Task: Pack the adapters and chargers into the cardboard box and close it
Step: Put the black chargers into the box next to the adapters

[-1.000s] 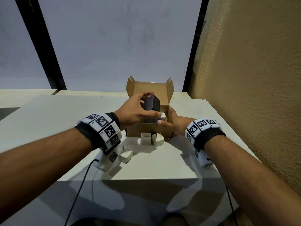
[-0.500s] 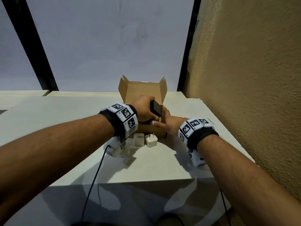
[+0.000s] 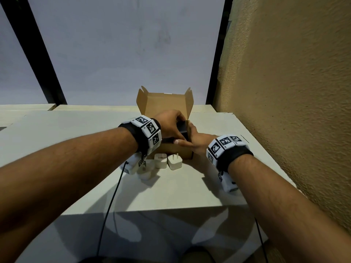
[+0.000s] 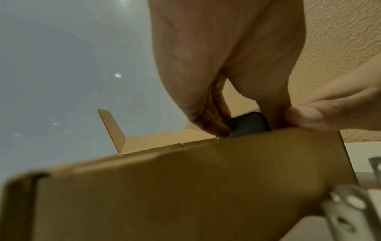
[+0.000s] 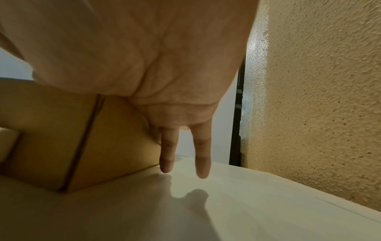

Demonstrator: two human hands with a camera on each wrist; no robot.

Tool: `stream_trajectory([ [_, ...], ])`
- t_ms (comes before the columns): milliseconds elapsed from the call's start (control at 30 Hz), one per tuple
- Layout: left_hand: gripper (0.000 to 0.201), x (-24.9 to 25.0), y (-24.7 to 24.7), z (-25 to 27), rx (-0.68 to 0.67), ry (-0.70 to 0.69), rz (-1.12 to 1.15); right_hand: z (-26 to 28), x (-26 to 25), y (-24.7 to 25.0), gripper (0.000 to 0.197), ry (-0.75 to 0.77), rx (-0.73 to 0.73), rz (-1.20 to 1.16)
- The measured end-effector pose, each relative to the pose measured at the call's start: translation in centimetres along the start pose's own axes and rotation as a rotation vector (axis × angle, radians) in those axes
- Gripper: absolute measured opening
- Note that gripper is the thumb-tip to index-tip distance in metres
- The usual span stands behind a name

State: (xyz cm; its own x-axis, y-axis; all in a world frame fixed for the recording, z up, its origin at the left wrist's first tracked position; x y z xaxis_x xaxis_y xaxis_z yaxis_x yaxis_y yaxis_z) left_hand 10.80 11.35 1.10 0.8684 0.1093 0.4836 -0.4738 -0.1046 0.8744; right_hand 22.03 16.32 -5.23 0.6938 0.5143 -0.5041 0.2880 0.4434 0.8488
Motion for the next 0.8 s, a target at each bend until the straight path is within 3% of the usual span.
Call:
stream_trajectory([
  [133,0.078,0.3,0.1,0.0,-0.015,-0.028,0.019,0.0,0.1,0.2,0.107,0.033,0.010,-0.001],
  [300,0.083,-0.1,-0.9,-0.4,0.009,-0.036,0.024,-0.6,0.3,0.0,0.132,0.049,0.026,0.011],
  [433,0.073,-0.4,-1.4,-0.8,-0.028,-0.022,0.000,-0.3,0.3,0.2,0.109,0.064,0.015,0.004],
  [533,0.060,-0.3,-1.7,-0.9,-0.067,-0.038,-0.032,-0.3,0.4,0.3,0.104,0.065,0.052,-0.020],
  [600,0.049,-0.1,-2.0,-1.0,-0.107,-0.066,-0.069,-0.4,0.3,0.1,0.112,0.043,0.040,-0.004],
  [700,0.038,-0.2,-2.2,-1.0,-0.138,-0.088,-0.100,-1.2,0.7,-0.3,0.140,0.018,0.057,-0.005],
  [800,0.035,-0.3,-2.3,-1.0,-0.141,-0.109,-0.096,-1.9,1.4,-0.7,0.144,0.040,0.085,-0.043],
])
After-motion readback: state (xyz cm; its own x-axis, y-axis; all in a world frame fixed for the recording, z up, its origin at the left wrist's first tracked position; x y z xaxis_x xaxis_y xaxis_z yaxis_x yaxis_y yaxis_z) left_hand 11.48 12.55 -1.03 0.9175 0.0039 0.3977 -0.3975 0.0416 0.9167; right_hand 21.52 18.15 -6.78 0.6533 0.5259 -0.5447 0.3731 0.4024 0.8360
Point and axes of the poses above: each hand's wrist, its own z-axis away from the middle knuckle, its own y-axis out of the back of the hand, x = y × z, the point moved 4 cm from there along -z, towards the middle knuckle, and after that the axes turned 2 degrees about z, right-handed, at the moved point
